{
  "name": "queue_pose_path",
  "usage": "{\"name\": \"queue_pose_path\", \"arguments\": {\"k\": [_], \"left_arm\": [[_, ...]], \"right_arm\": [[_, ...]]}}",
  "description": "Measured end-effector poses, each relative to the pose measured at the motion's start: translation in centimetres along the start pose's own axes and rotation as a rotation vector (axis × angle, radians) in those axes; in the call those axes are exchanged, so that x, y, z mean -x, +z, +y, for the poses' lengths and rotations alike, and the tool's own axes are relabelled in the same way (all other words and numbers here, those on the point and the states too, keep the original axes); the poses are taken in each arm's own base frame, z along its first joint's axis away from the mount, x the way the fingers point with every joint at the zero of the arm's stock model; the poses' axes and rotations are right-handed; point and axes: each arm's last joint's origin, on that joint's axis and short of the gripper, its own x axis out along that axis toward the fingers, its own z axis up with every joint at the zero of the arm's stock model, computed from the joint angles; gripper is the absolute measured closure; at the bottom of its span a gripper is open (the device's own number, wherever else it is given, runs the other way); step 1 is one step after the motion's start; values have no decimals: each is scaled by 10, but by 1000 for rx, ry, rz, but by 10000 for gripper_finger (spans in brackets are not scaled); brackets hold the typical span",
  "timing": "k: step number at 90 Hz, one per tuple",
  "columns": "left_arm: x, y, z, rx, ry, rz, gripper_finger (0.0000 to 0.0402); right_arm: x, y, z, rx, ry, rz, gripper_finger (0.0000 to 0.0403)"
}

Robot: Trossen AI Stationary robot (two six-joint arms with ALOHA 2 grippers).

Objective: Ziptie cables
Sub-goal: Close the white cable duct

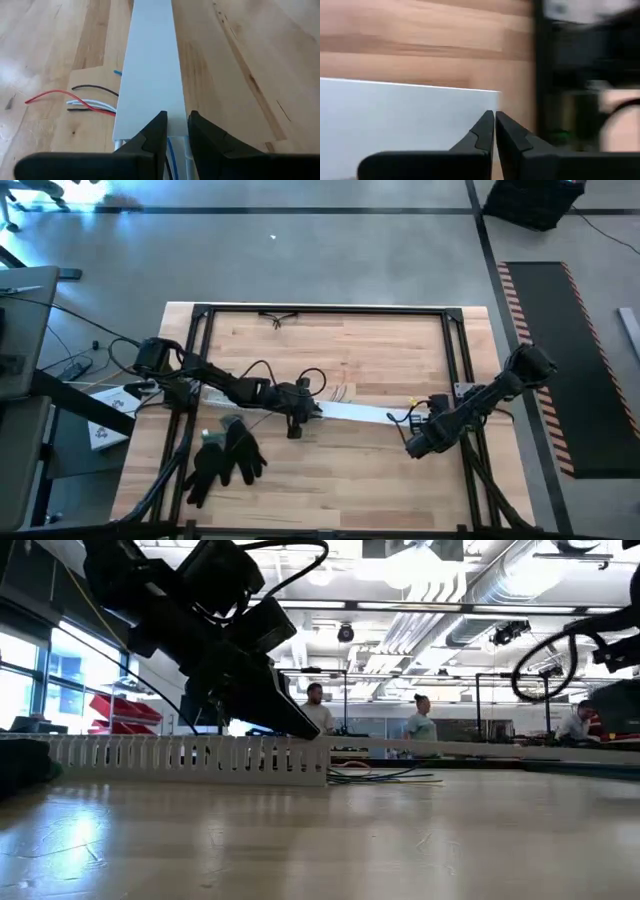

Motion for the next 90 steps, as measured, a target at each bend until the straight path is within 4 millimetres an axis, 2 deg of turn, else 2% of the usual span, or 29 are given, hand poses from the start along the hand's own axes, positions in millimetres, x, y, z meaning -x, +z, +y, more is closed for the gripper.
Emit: {"name": "queue_pose_path", "arguments": {"k": [9,20,32,69,90], "left_arm": [[0,-1,0,2,-2,9,342],[0,-1,0,2,-1,17,342],[0,-1,0,2,-1,17,342],[0,-1,0,10,-3,21,342],[0,-2,0,10,-2,26,342]], "right_arm": [[0,-1,-3,18,-55,58,403],[0,-4,-1,28,-17,49,403],[-13,-9,0,12,14,56,403],[-7,-18,-8,8,122,-37,403],[-1,-16,-7,14,234,-63,403]]}}
